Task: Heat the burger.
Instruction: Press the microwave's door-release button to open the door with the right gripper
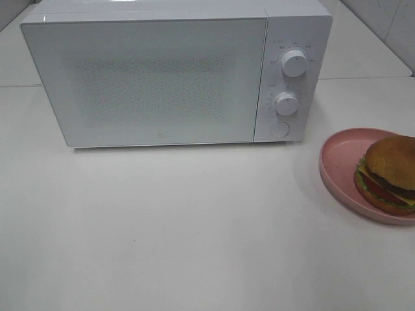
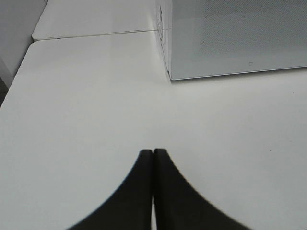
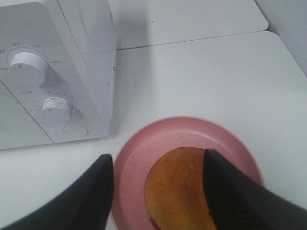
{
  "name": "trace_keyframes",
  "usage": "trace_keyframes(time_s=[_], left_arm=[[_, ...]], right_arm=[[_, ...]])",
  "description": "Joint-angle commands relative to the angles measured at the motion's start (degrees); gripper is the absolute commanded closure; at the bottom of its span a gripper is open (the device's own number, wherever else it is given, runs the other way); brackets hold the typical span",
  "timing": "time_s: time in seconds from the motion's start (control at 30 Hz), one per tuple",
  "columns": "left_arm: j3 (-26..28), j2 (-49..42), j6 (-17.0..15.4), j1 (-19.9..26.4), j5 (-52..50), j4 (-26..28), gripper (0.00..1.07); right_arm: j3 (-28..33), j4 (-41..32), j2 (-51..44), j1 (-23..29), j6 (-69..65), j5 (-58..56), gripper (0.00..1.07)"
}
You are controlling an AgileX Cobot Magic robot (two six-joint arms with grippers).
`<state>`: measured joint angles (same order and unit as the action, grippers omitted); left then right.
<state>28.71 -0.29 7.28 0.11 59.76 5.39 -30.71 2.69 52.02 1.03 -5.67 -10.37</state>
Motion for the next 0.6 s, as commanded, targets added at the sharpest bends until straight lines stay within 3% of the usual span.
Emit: trace_keyframes(time_s=[0.03,0.4,0.6], left_arm=[[-0.1,-1.3,0.0,0.1,-0.3,0.2,1.07],[-0.1,-1.3,0.0,0.1,-0.3,0.2,1.07],[-0.1,-1.3,0.0,0.1,-0.3,0.2,1.07]], right_arm=[[-0.6,0.0,3.0,-0.2,0.3,4.1,0.52],[-0.6,-1.2,9.9,1.5,0.3,10.4,0.52],[-0.6,-1.1,13.2,9.3,0.2,14.0,0.52]])
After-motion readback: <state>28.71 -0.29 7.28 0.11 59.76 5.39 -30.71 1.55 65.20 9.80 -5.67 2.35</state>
